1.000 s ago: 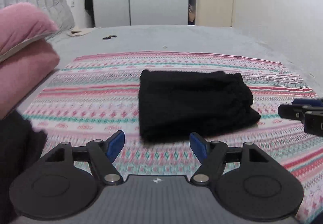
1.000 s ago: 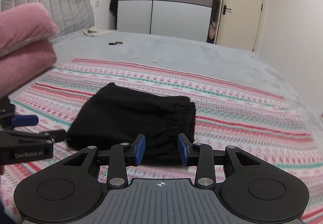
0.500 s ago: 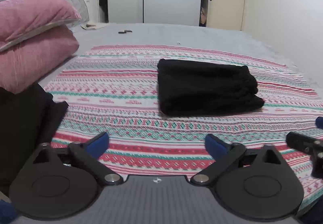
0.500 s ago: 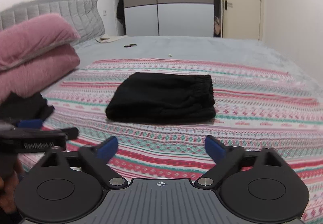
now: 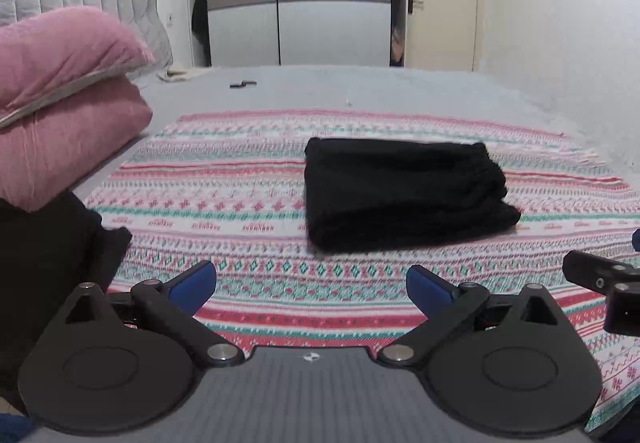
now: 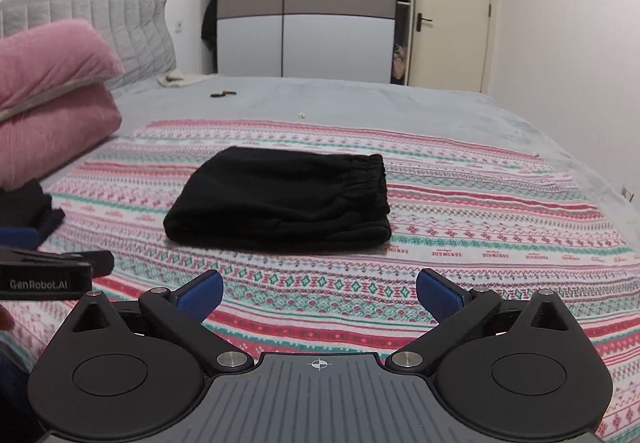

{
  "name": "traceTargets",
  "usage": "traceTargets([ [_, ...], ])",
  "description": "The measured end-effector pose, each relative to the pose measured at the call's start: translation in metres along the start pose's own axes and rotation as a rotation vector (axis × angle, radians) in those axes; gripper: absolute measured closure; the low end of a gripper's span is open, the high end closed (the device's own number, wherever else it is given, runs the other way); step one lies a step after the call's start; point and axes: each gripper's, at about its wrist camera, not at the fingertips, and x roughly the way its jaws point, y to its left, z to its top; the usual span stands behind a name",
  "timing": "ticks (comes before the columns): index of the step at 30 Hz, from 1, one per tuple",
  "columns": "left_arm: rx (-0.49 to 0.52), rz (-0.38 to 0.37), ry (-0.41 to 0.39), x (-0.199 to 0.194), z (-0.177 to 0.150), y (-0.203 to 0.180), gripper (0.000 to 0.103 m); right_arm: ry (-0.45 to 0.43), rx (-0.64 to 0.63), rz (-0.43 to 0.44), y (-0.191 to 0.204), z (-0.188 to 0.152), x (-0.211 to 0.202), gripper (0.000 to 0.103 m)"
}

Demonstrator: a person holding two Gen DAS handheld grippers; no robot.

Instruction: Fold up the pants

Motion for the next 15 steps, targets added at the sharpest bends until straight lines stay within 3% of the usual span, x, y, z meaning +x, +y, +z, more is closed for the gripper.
traceTargets([
  [9, -0.019, -0.038, -0.066, -0.0092, 0.0034, 0.0025, 0.000, -0.001, 0.062, -0.032, -0.0096, 0.0014, 0.0004, 0.000],
  [15, -0.001, -0.054, -0.039, -0.0055, 0.0031, -0.0004, 0.000, -0.004, 0.063, -0.037, -0.0095, 0.0013, -0.0003, 0.000],
])
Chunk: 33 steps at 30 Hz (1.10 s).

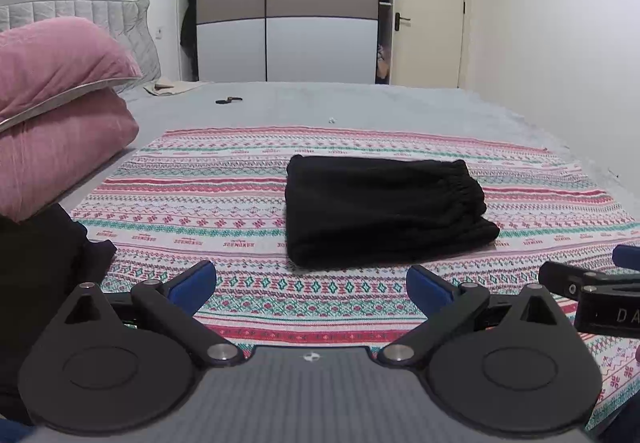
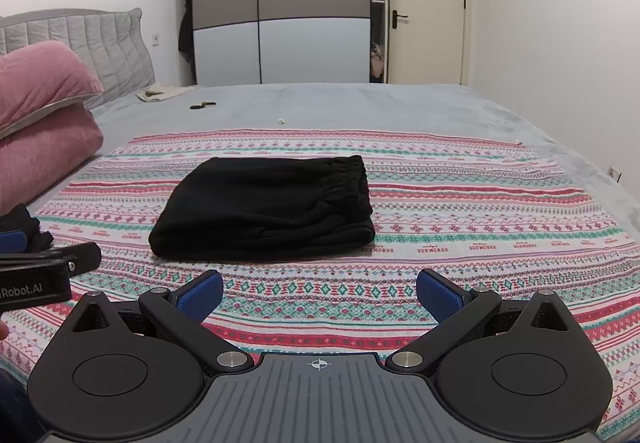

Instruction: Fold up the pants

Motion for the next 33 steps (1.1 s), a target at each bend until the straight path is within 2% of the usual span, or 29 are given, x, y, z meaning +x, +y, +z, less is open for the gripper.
traceTargets([
  [14, 0.007, -0.021, 0.020, 0.0034, -0.0018, -0.0016, 0.000, 0.006, 0.005, 0.004, 0.0000, -0.0002, 0.0013, 0.000],
  [33, 0.036, -0.013, 0.011, 0.0017, -0.0024, -0.0022, 0.000, 0.008, 0.004, -0.002, 0.0006, -0.0003, 0.0019, 0.000],
])
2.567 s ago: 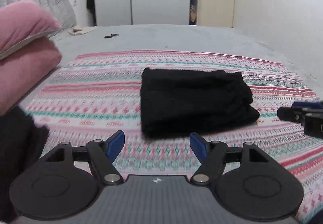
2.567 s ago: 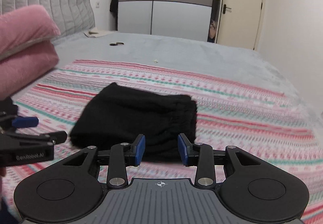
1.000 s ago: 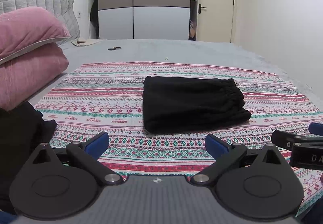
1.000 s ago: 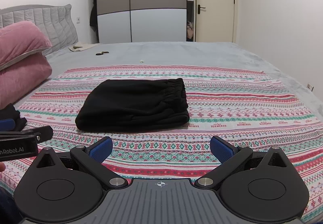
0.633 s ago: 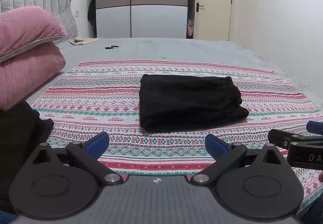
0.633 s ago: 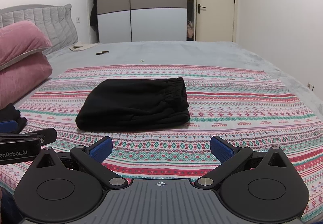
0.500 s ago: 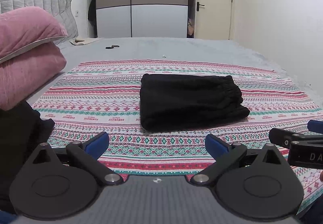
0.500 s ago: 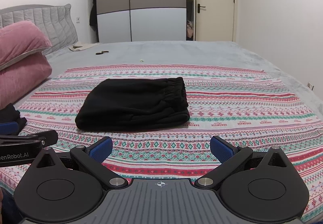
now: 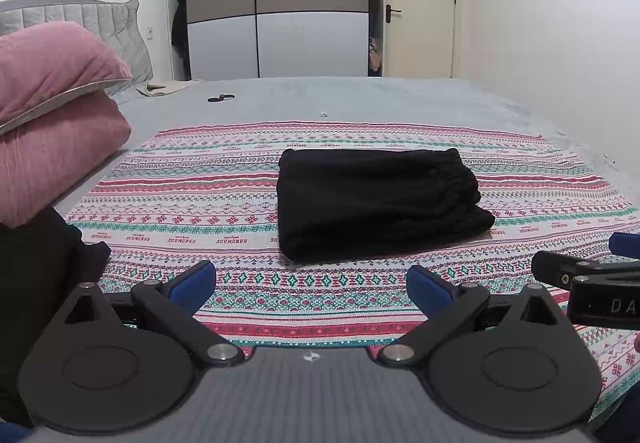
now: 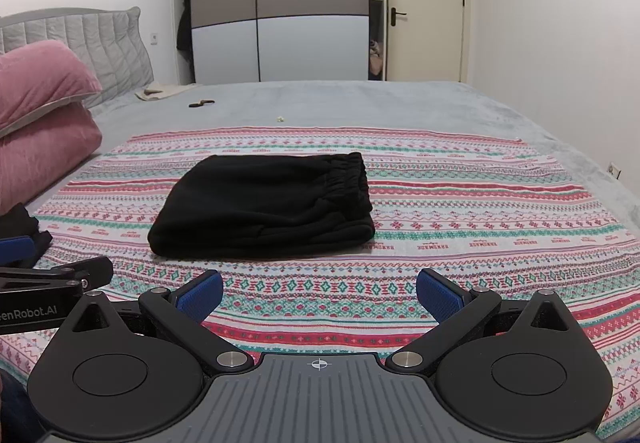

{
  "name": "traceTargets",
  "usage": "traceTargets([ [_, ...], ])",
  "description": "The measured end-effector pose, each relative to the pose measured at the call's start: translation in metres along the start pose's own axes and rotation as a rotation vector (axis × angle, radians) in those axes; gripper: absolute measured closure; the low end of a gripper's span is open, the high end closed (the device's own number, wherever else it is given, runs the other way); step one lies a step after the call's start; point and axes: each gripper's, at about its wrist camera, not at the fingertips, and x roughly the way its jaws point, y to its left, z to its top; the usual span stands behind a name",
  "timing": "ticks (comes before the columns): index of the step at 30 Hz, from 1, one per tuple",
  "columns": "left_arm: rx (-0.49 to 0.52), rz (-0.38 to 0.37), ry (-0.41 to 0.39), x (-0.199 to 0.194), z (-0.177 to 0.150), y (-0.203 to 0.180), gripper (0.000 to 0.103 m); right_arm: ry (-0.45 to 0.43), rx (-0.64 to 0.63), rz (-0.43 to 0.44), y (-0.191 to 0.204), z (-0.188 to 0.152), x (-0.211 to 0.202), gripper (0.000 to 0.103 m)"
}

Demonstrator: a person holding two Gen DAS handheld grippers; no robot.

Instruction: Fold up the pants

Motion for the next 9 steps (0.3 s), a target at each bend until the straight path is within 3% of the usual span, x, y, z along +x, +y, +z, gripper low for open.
traceTargets([
  [9, -0.011, 0.000, 0.010, 0.0006, 0.0005, 0.0019, 0.000, 0.002, -0.005, -0.003, 0.0006, -0.0006, 0.0008, 0.000],
])
